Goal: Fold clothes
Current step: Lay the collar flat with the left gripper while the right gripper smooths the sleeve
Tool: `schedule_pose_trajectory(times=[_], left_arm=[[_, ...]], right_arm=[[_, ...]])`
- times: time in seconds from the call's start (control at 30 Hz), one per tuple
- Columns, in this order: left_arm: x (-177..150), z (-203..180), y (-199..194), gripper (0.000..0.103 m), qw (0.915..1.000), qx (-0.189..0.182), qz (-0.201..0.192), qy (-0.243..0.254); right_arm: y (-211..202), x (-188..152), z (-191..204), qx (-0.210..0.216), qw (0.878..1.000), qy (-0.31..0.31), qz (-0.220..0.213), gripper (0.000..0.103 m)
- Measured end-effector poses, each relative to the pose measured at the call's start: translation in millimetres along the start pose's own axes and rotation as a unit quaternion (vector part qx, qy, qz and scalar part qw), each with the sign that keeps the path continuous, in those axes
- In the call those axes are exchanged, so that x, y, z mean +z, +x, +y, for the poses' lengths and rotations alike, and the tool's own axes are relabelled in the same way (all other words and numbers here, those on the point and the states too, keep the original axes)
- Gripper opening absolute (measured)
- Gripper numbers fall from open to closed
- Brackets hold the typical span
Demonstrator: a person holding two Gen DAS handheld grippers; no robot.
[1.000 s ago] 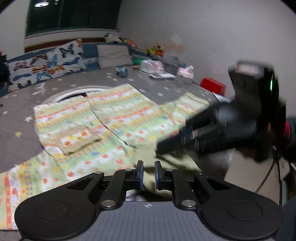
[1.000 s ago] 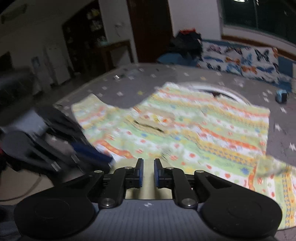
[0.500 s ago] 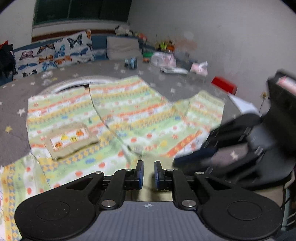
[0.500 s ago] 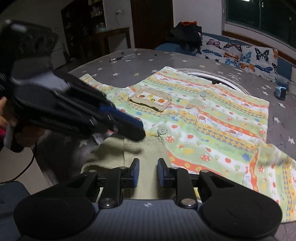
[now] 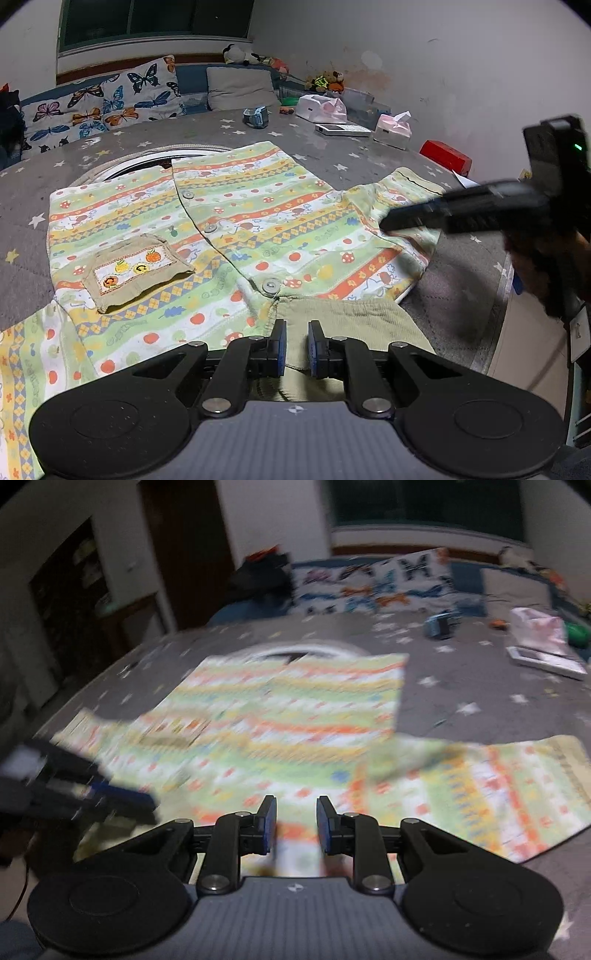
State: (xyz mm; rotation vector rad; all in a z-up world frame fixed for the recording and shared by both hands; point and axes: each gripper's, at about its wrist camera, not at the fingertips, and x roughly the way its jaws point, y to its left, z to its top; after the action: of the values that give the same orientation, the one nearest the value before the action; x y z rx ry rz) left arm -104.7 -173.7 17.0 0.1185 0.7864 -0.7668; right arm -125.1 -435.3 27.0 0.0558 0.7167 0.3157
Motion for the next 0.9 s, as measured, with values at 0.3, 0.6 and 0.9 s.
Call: schedule_pose_trajectory(times=[0.3,0.6,0.9], left_arm=[[-0.4,0.8,0.0,0.014,1.0,0.0,0.001,-0.005],[-0.4,3.8,0.0,0.014,0.9999,-0.006,0.003,-0.008],[0.0,3.7,0.4,0.014,0.9999,-0.005,0.004,-0.01]], right_arm=[[41.2,18.8,-55.8,-0.092,0.995,0.032,-0.006,0.023],[19.7,5.4,-111.7,-0.19,0.977,0.09,-0.029,0.03],[-24.7,-13.8,-175.4,-0.281,0.946,0.151,-0.059,0.045]])
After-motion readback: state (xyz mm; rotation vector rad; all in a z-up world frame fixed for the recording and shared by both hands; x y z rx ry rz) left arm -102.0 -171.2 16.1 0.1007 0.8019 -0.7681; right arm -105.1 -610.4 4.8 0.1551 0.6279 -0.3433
